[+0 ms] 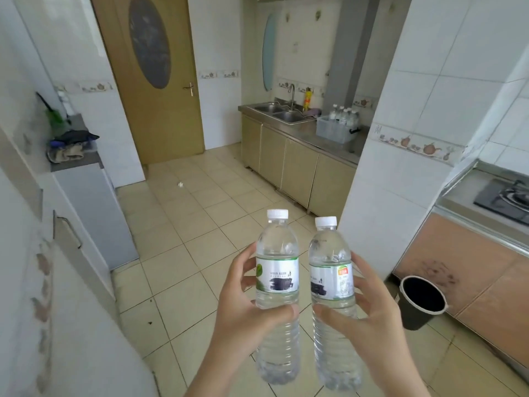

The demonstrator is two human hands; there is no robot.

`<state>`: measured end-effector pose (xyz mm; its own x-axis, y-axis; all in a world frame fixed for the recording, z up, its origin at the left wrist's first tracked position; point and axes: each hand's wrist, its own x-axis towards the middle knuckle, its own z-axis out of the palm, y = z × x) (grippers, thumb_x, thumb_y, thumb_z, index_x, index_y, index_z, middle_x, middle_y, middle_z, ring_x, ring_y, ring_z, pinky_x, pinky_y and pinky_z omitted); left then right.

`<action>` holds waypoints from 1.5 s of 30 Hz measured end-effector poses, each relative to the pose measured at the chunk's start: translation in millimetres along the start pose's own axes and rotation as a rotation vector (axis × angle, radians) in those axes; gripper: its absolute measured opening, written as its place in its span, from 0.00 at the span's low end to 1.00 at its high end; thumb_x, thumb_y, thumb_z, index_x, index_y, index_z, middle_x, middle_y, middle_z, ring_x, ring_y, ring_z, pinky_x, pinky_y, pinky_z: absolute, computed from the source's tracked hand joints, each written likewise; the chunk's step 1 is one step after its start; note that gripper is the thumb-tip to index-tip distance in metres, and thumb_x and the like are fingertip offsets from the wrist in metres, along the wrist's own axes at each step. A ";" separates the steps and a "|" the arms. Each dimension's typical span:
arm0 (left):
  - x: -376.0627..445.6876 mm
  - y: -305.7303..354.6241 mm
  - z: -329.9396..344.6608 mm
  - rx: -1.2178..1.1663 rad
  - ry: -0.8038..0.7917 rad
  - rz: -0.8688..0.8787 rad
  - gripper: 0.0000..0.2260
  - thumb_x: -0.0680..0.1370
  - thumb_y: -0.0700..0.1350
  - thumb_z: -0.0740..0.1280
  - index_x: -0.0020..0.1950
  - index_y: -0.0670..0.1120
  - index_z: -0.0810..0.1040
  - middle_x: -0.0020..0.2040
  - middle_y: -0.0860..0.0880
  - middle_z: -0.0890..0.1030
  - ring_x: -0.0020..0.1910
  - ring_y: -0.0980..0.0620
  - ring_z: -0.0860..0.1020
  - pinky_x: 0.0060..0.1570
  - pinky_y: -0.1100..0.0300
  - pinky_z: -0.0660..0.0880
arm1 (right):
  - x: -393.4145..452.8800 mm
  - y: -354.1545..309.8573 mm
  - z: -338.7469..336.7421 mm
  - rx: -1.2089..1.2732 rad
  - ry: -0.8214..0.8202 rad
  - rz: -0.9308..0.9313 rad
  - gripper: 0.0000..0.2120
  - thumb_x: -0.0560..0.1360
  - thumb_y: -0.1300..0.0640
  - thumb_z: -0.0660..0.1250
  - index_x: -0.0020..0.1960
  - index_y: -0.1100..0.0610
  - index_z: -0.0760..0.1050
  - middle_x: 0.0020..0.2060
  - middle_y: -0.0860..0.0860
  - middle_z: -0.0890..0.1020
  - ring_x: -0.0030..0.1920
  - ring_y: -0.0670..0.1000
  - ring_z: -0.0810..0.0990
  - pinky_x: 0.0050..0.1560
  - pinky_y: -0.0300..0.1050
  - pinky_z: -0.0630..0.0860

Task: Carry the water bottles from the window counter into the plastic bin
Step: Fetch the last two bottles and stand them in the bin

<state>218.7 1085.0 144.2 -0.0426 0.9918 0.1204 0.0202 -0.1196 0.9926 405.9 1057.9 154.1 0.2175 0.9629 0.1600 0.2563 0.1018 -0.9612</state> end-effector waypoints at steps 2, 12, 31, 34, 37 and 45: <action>27.2 -2.3 10.3 0.008 -0.012 0.002 0.44 0.51 0.45 0.80 0.62 0.71 0.71 0.60 0.63 0.77 0.58 0.59 0.77 0.47 0.60 0.78 | 26.4 6.4 -1.8 0.002 0.013 0.013 0.43 0.59 0.62 0.82 0.64 0.35 0.69 0.51 0.44 0.83 0.50 0.39 0.80 0.43 0.32 0.74; 179.9 -32.7 91.2 -0.004 -0.007 -0.039 0.44 0.51 0.44 0.80 0.62 0.71 0.71 0.57 0.67 0.77 0.56 0.63 0.77 0.54 0.53 0.79 | 200.2 58.4 -22.7 0.040 0.024 0.052 0.44 0.58 0.62 0.82 0.64 0.32 0.68 0.50 0.44 0.83 0.48 0.37 0.80 0.43 0.35 0.73; 511.5 -79.3 249.0 -0.001 0.080 -0.065 0.44 0.51 0.42 0.81 0.60 0.73 0.72 0.60 0.62 0.78 0.58 0.57 0.78 0.49 0.55 0.80 | 565.7 131.9 -77.3 0.047 -0.004 0.064 0.43 0.58 0.64 0.82 0.63 0.33 0.70 0.49 0.45 0.83 0.49 0.42 0.81 0.49 0.45 0.77; 572.2 -90.7 261.8 0.002 0.061 -0.059 0.44 0.51 0.42 0.81 0.60 0.73 0.72 0.59 0.63 0.79 0.57 0.58 0.79 0.50 0.54 0.81 | 622.8 142.0 -68.9 0.056 0.017 0.064 0.42 0.58 0.66 0.81 0.59 0.32 0.70 0.46 0.42 0.84 0.47 0.40 0.82 0.45 0.41 0.76; 637.9 -98.9 272.8 0.000 0.047 -0.057 0.44 0.52 0.42 0.81 0.61 0.72 0.72 0.59 0.63 0.78 0.57 0.57 0.78 0.53 0.52 0.80 | 684.5 149.5 -58.1 0.070 0.035 0.057 0.41 0.59 0.70 0.79 0.56 0.32 0.71 0.46 0.39 0.83 0.46 0.41 0.82 0.40 0.36 0.77; 811.4 -106.5 292.9 0.006 -0.023 -0.038 0.44 0.53 0.42 0.81 0.60 0.73 0.71 0.57 0.66 0.78 0.57 0.58 0.78 0.52 0.53 0.80 | 845.9 159.5 -30.4 0.075 0.098 0.074 0.41 0.59 0.69 0.80 0.63 0.38 0.71 0.45 0.36 0.82 0.44 0.39 0.82 0.40 0.34 0.75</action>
<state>474.5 1915.6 131.8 -0.0210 0.9964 0.0817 0.0250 -0.0812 0.9964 659.3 1881.0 143.0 0.3247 0.9399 0.1057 0.1654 0.0536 -0.9848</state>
